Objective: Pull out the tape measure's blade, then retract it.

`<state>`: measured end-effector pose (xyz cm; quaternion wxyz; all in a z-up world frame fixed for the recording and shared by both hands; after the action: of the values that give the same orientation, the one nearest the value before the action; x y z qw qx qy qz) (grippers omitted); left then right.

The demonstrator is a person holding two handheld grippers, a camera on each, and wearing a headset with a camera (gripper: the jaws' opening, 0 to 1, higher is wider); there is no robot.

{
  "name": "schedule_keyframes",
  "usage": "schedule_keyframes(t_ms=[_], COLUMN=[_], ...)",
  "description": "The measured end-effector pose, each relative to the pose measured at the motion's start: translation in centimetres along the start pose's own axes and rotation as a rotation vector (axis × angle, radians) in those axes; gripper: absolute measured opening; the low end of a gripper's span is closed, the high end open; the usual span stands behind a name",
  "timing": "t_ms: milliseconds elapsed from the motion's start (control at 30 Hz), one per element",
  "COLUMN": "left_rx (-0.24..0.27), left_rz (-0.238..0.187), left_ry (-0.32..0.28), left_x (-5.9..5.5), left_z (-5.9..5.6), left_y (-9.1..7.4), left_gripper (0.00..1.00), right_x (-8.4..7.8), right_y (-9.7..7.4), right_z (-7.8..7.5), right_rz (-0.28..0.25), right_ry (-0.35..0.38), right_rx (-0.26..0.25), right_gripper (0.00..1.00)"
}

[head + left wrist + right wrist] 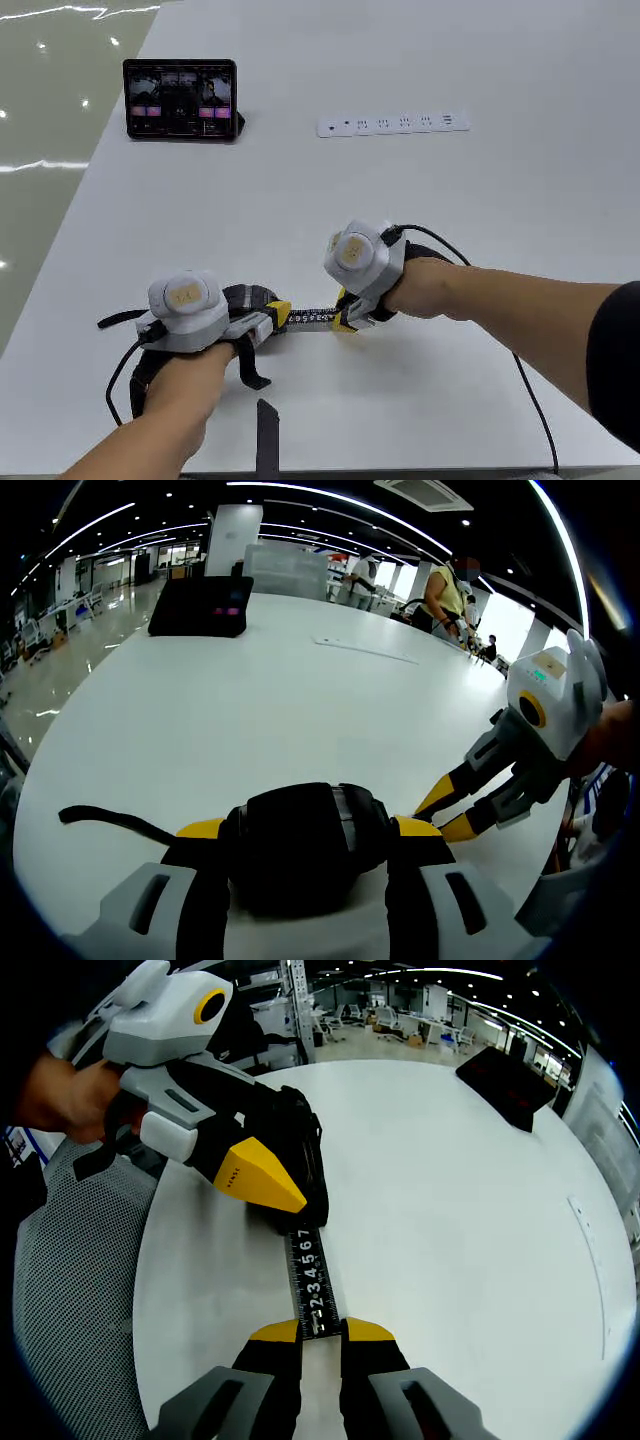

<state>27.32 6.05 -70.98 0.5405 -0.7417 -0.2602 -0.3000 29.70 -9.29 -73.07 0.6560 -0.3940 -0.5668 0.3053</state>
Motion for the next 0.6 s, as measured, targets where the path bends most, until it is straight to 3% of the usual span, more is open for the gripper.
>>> schedule_keyframes(t_ms=[600], left_rx=[-0.008], left_rz=[0.005], left_ry=[-0.004], left_x=[0.1], left_z=[0.1], left_y=[0.0], left_gripper=[0.59], right_x=[2.0], right_y=[1.2], right_z=[0.6], right_rz=[-0.053], right_ry=[-0.02], right_rx=[0.005], right_gripper=[0.1])
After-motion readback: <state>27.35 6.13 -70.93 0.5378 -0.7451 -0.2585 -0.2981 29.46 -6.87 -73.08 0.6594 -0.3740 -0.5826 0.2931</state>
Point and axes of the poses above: the centre of the closed fingertips' face, and the gripper's own axes: y roughly forward along the fingers, z roughly to its left, x roughly out of its top, the point moved 6 cm from there along -y, roughly backward along the fingers, and after that the axes turned 3 degrees about -x, right-handed, at the moved point
